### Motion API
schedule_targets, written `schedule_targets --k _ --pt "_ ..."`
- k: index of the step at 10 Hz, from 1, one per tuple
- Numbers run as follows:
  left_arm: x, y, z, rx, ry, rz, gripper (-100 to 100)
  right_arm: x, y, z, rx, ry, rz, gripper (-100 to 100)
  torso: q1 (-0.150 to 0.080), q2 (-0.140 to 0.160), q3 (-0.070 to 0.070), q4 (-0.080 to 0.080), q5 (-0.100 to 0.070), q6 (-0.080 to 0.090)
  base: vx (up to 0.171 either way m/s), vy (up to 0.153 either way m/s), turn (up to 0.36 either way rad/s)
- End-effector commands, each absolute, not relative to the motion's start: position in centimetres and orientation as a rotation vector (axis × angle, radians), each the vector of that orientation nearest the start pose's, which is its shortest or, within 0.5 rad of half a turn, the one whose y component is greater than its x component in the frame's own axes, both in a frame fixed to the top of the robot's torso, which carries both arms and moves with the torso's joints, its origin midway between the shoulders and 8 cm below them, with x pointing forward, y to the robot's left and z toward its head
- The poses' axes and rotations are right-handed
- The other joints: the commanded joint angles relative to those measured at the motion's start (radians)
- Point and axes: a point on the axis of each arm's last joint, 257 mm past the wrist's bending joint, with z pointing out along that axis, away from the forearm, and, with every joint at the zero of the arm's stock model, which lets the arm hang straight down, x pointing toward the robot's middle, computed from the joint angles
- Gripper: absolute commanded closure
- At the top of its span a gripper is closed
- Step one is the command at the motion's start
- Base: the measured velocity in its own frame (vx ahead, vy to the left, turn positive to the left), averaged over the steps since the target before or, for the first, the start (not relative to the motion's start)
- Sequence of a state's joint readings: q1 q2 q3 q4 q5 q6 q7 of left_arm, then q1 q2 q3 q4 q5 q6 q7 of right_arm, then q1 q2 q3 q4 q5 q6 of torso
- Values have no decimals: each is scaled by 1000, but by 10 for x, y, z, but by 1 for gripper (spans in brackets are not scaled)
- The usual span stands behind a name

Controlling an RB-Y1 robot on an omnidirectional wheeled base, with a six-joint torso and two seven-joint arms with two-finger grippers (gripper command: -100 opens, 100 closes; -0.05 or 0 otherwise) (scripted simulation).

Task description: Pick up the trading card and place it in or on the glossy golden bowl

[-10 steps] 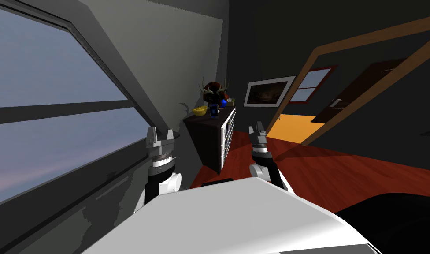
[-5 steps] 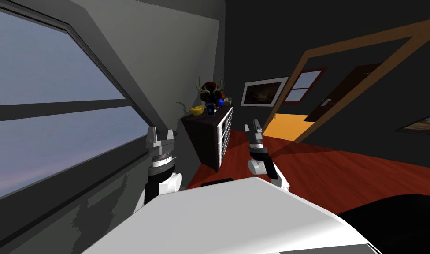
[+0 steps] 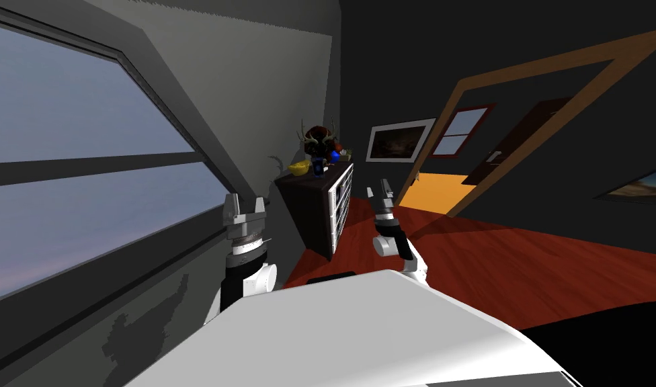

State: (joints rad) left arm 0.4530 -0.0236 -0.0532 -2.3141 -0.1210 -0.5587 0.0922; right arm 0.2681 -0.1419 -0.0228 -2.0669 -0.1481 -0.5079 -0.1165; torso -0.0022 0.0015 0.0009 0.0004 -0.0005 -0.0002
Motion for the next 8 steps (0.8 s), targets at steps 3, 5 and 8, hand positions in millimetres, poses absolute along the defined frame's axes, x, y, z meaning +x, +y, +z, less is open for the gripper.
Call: schedule_targets --k 3,5,8 --pt "332 240 64 -527 551 -1411 0 434 -274 7 769 592 1676 -100 -1 0 0 0 0 0 -39 -51 27" --pt "332 240 64 -527 551 -1411 0 449 -269 9 798 580 1747 -100 -1 0 0 0 0 0 -29 -49 34" --pt "332 240 64 -527 551 -1411 0 469 -262 15 824 564 1833 -100 -1 1 0 0 0 0 -39 -46 37"
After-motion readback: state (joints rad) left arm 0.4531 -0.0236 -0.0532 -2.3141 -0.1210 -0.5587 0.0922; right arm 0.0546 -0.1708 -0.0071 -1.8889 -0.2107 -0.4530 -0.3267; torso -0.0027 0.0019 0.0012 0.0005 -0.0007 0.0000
